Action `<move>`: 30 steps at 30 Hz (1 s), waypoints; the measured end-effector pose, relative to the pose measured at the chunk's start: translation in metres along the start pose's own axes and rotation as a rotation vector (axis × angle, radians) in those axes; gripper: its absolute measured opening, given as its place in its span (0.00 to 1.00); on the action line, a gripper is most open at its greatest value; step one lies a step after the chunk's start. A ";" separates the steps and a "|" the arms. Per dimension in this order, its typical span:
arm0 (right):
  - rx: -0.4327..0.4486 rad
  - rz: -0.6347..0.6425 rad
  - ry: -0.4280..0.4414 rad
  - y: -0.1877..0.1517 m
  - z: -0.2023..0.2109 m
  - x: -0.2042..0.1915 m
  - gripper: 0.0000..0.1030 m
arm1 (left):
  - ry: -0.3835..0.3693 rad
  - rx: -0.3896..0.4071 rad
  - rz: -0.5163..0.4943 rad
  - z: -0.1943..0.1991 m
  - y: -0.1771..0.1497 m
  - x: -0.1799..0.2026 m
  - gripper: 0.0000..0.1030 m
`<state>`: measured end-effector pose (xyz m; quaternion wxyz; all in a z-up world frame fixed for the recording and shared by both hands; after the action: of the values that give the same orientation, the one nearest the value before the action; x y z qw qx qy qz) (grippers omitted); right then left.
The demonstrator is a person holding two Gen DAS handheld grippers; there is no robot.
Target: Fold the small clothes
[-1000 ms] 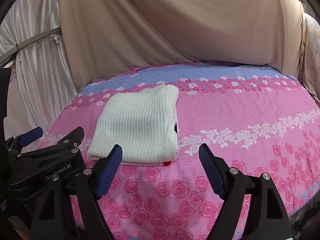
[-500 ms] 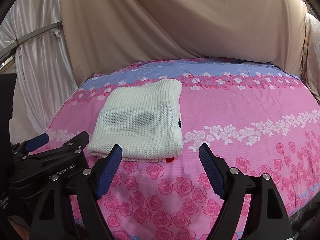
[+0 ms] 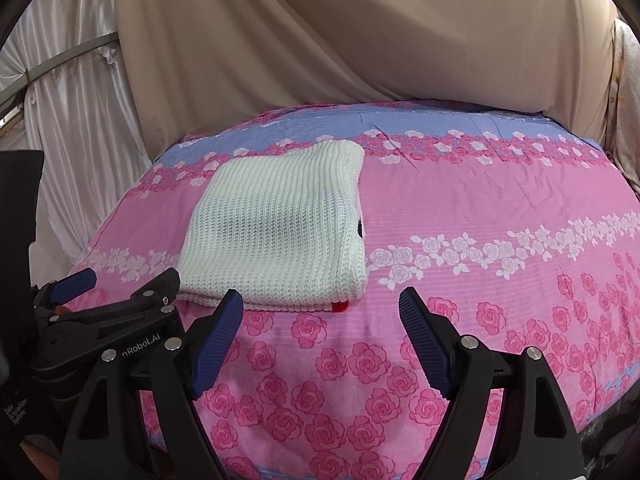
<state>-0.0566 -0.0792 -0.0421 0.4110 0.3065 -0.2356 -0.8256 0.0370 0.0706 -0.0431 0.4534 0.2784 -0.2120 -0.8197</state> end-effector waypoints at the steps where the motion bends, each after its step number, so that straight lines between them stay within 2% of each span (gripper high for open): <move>1: -0.001 -0.001 -0.001 0.000 -0.001 0.000 0.76 | 0.001 -0.003 -0.002 -0.001 0.000 0.000 0.95; 30: -0.023 -0.008 0.000 0.001 -0.010 -0.003 0.76 | 0.011 -0.020 -0.005 -0.009 0.000 0.000 0.95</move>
<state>-0.0475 -0.0787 -0.0480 0.4110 0.3029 -0.2248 -0.8299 0.0425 0.0700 -0.0496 0.4552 0.2792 -0.2007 -0.8213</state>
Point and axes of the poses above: each gripper's, at about its wrist camera, not at the fingertips, and z roughly against the way its jaws point, x to its right, y to its top, the point moved 3 cm from there along -z, roughly the way its jaws point, and after that the axes turned 13 degrees about -z, right-handed, at the moved point
